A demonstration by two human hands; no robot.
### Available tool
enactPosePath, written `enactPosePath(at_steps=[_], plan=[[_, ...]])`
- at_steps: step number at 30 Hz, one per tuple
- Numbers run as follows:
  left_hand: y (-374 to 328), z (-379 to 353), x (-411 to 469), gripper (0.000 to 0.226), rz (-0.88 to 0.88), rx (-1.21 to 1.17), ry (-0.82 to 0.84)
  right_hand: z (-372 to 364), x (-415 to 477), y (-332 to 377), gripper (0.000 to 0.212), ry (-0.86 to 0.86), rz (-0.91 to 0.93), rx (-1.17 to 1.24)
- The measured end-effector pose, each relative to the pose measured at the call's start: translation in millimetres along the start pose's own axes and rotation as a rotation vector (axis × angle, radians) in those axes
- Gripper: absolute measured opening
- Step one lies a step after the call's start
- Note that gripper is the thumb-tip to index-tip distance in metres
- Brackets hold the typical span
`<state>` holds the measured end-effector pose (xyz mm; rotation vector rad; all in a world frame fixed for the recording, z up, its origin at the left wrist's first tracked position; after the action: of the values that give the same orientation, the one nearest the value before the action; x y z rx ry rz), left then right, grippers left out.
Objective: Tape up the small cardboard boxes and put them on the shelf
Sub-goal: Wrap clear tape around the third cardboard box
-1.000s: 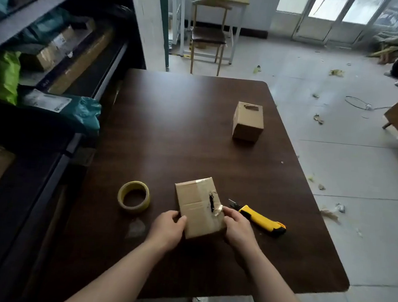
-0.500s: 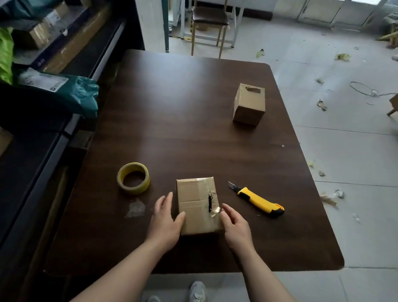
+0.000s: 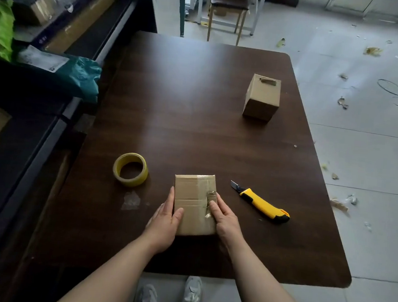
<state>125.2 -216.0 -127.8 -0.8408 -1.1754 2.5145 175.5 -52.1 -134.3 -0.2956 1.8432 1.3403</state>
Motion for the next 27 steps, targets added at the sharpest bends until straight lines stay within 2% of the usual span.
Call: enactPosePath(at_steps=[11,13,15,17,18,20,22,27], plan=[[9,-2,3,0.067,0.055,-0.009,-0.004,-7,13,5,0.051,0.079,-0.047,-0.071],[3,4,1,0.068,0.041,0.092,-0.021,-6,12,7,0.052,0.074,-0.035,-0.07],[-14,17,-6,0.067,-0.04,0.229,-0.151,-6,12,7,0.051,0.089,-0.058,-0.051],[-42,29,-16,0.059,-0.209,0.273,-0.333,-6,13,5,0.051,0.11,-0.084,-0.044],[-55,29,-18,0.052,-0.289,0.286,-0.368,-6,13,4,0.053,0.121,-0.087,-0.027],[-72,18,-15,0.038,-0.365,0.354,-0.314,-5,14,0,0.049,0.143,-0.105,0.006],[-77,11,-8,0.03,-0.32,0.426,-0.261,-4,16,-4,0.036,0.159,-0.102,0.012],[-85,15,9,0.017,-0.263,0.469,-0.259,2,18,-6,0.049,0.156,-0.044,-0.107]])
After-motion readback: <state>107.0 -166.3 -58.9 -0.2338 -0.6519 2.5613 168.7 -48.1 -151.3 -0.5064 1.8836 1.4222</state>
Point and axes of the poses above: each hand's wrist, its own x-axis towards the middle knuckle, its own z-axis out of the back of the hand, y = z × x, the point moved 7 cm from there along x, towards the middle knuckle, and after that the axes turned 9 degrees about -z, right-handed, at the moved point
